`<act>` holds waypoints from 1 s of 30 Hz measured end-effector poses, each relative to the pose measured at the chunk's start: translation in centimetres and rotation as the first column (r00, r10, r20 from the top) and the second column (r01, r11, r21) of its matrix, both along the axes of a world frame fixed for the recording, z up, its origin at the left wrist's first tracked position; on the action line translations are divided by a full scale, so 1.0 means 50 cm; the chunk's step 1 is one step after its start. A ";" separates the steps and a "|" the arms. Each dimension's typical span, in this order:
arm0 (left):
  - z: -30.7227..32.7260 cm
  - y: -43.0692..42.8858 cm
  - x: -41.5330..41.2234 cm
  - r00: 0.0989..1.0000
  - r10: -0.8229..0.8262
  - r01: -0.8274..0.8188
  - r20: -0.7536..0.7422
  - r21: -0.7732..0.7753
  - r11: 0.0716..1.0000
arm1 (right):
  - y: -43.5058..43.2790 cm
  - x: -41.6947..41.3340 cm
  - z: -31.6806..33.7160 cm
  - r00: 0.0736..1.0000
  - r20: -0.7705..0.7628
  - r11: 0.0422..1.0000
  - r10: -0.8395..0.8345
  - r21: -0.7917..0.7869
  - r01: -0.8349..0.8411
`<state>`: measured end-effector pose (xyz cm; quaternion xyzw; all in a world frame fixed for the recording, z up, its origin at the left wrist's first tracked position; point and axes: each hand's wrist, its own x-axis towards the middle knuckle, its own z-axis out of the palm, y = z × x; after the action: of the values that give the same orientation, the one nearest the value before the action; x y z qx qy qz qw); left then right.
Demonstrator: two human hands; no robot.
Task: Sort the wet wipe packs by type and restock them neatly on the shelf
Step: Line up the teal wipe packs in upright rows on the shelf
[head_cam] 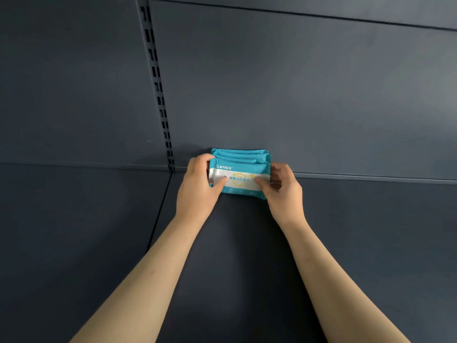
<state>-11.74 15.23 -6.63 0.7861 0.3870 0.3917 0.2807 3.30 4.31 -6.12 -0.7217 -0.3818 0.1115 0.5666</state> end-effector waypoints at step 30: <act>0.119 -0.198 0.074 0.934 -0.290 0.280 0.207 0.078 0.957 | -0.391 0.072 0.135 0.894 -0.355 0.945 -0.272 0.076 0.318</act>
<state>-8.03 5.32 -0.67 0.7931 0.2267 0.4389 0.3565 6.90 -15.23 0.66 -0.7022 -0.1707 0.1214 0.6805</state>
